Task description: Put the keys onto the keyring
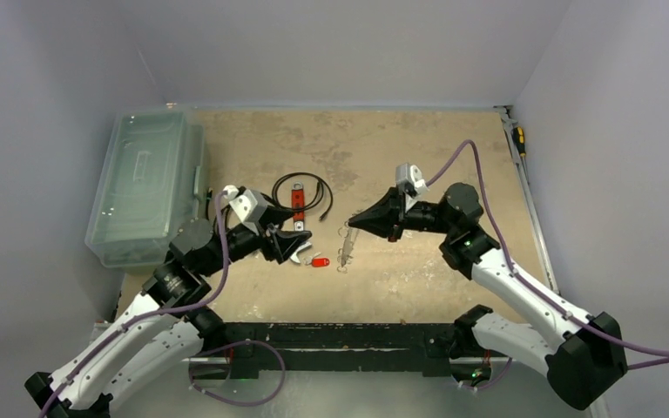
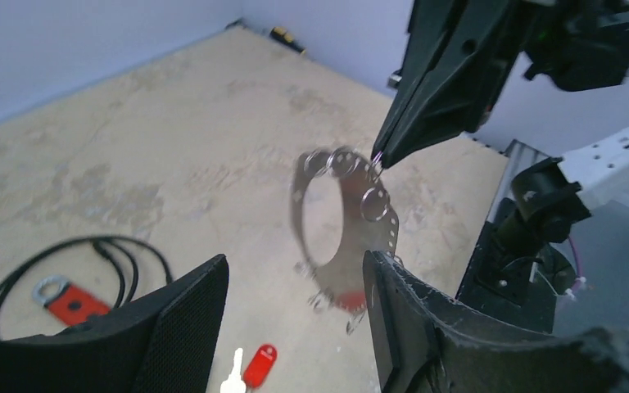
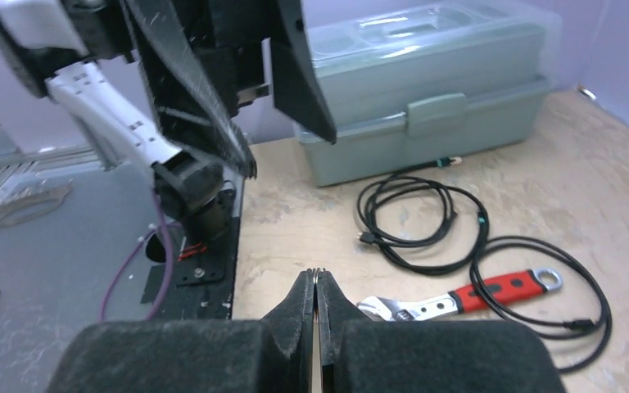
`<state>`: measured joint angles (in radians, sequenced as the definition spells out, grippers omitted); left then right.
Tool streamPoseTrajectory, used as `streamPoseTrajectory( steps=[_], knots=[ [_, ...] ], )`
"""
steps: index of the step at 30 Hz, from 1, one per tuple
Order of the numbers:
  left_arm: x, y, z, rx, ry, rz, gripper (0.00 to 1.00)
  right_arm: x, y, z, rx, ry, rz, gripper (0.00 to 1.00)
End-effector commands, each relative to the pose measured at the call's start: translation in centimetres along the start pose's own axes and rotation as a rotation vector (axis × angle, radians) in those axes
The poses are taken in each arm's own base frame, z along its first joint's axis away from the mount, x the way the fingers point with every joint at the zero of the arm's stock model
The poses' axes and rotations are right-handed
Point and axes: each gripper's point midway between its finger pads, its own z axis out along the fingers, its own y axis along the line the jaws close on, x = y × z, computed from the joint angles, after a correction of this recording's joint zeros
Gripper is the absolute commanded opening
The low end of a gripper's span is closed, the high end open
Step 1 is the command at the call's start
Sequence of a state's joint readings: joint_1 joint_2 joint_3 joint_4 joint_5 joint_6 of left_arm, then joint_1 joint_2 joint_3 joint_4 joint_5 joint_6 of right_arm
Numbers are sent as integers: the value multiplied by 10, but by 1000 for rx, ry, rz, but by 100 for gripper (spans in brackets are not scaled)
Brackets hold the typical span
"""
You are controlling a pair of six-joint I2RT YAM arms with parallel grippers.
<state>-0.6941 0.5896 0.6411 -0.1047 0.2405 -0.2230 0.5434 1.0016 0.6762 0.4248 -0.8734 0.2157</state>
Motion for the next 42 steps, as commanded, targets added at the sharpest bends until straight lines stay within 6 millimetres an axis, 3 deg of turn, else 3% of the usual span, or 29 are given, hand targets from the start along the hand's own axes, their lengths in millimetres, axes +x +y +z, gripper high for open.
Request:
streamPoseTrajectory(
  steps=[1,13,19,27,36,42],
  knots=[
    [-41,-41,0,241,-155,151,60,-23,35,-6,-156,-88,-148,0],
    [-52,-77,6,474,-235,161,53,-38,76,-23,-300,-197,-197,0],
    [-52,-89,-1,553,-292,132,50,-49,83,-28,-304,-309,-176,0],
    [-47,-90,-1,572,-289,148,49,-66,99,-35,-429,-452,-97,0],
    [-46,-86,2,550,-292,143,44,-78,88,-27,-413,-488,-45,0],
    [-46,-79,9,509,-284,127,44,-85,93,-23,-443,-499,-38,0]
  ],
)
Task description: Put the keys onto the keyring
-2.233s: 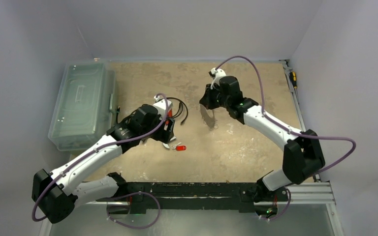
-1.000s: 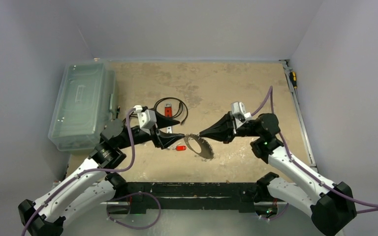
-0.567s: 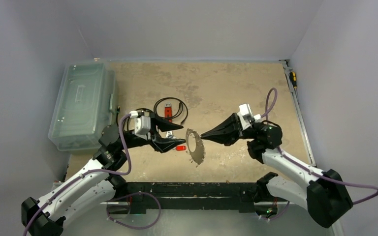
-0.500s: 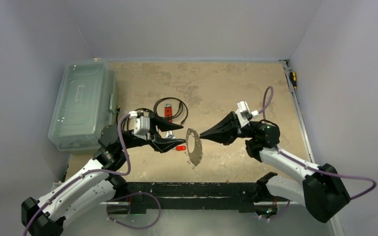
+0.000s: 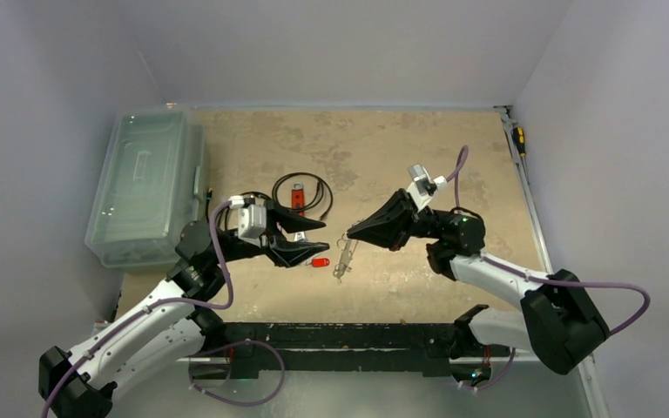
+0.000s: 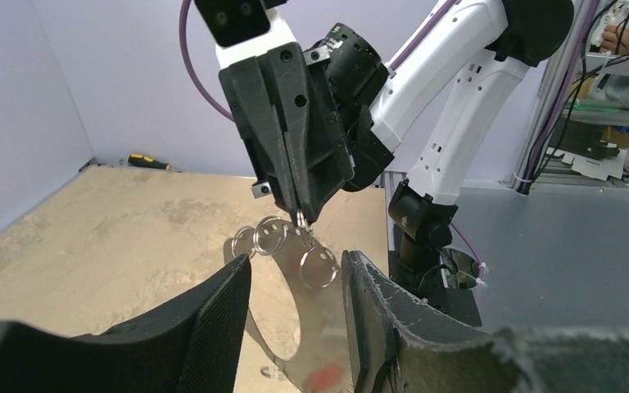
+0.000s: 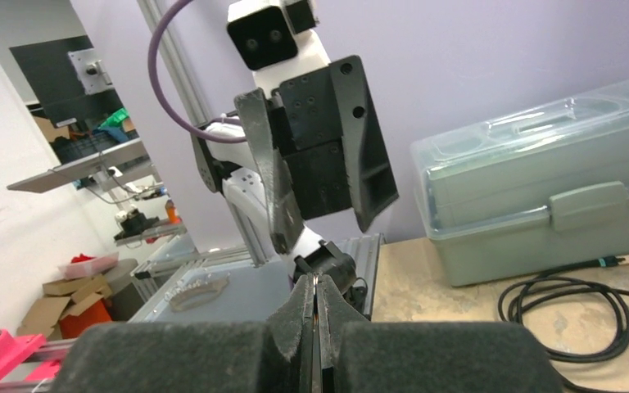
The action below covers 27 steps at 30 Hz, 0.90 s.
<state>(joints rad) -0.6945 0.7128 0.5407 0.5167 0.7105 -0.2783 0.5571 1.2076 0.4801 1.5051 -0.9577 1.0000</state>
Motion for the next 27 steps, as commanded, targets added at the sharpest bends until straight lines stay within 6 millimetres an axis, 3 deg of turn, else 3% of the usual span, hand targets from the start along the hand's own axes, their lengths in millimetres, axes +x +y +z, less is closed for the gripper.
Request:
streamPoseTrajectory(
  steps=[1,27],
  knots=[
    [-4,4,2,-22,-24,2,43,-46,52,12,-198,-152,-275,0],
    [-13,-6,-7,-10,-50,-19,35,-41,44,49,-192,-98,-263,0]
  ],
)
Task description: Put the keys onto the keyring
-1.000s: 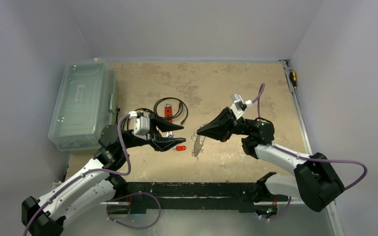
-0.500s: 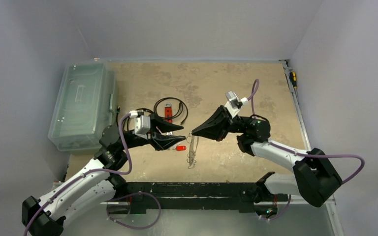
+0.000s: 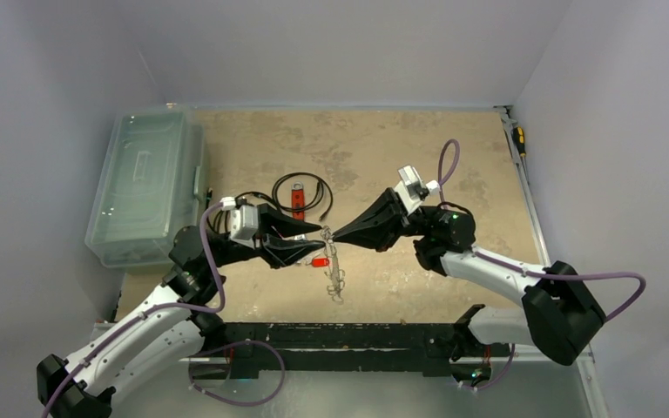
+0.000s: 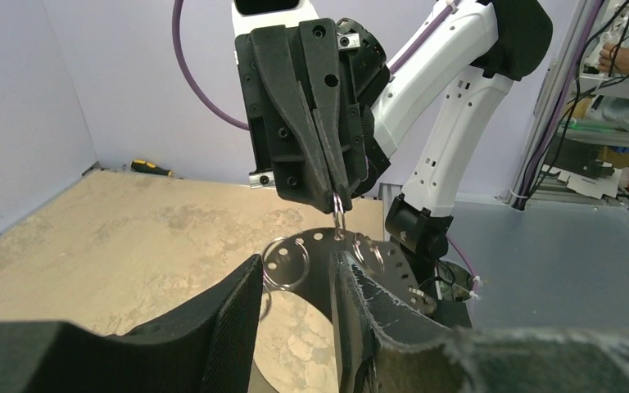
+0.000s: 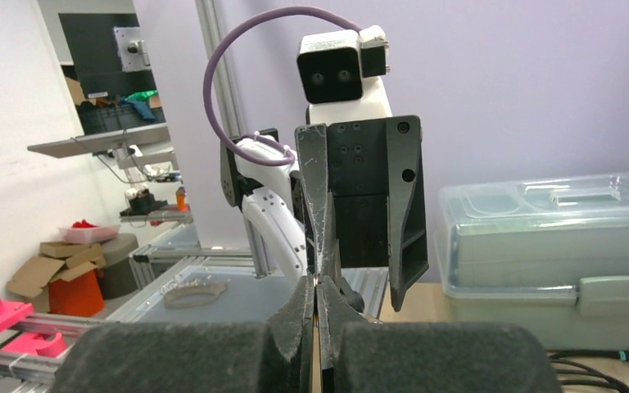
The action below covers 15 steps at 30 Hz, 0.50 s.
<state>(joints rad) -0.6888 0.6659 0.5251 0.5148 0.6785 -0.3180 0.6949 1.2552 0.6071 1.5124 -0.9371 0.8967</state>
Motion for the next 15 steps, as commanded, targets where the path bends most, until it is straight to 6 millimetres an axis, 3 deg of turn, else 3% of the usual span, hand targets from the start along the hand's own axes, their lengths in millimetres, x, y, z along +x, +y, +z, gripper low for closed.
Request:
streamPoseTrajectory(
  steps=[1,15],
  knots=[
    [-6,-7,-2,26,-21,0,35,-32,12,13,-38,-74,-155,0],
    [-14,-16,-6,55,-56,2,34,-25,4,26,9,-42,-154,0]
  ],
)
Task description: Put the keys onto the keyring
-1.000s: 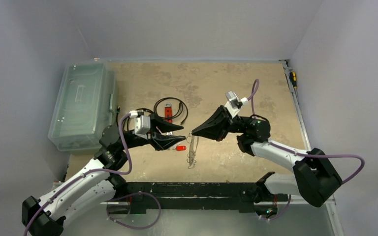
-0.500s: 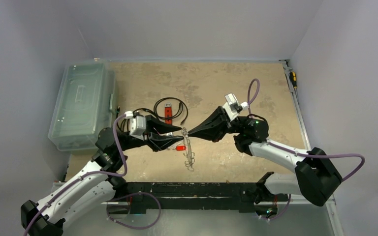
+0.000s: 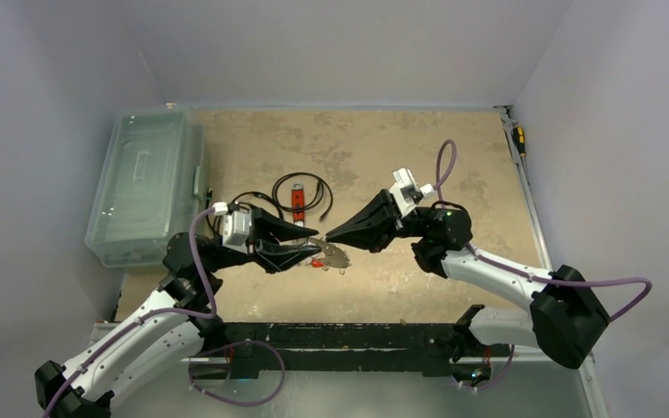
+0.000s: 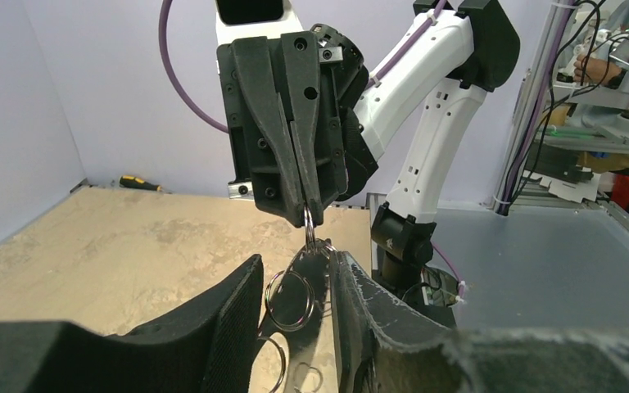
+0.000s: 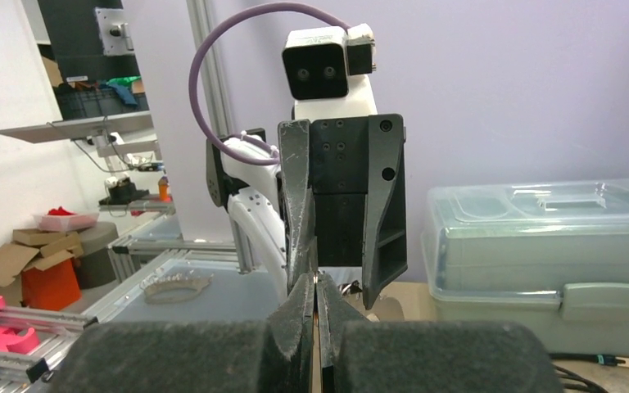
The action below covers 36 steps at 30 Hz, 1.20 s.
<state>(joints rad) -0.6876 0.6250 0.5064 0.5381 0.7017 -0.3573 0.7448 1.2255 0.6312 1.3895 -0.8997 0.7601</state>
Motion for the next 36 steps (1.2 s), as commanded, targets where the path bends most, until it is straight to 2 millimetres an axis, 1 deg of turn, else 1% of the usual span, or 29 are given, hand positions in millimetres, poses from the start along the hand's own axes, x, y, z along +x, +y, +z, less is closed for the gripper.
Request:
streamPoseTrajectory(
  steps=[1,9,14,17,19,21,22,31,34,36],
  knots=[
    [-7,-6,0,26,-30,11,34,-25,3,16,1,-47,-97,0],
    [-7,-5,-1,22,-30,13,29,-23,1,20,11,-38,-98,0],
    [-8,-4,-1,15,-28,15,23,-20,-1,21,22,-31,-98,0],
    [-7,-3,0,9,-21,15,17,-19,-1,22,24,-28,-99,0],
    [-6,-2,0,6,-14,13,11,-19,-1,22,24,-27,-96,0],
    [-5,0,0,0,-6,14,1,-19,0,22,25,-28,-98,0],
    [-3,1,0,-6,0,11,0,-20,1,22,24,-30,-100,0],
    [0,13,-1,-74,44,14,0,-18,-4,19,65,-22,-84,0],
    [1,16,-1,-91,61,17,0,-16,-7,18,90,-6,-87,3],
    [2,17,-1,-94,68,15,0,-17,-6,18,89,-2,-105,0]
  ],
)
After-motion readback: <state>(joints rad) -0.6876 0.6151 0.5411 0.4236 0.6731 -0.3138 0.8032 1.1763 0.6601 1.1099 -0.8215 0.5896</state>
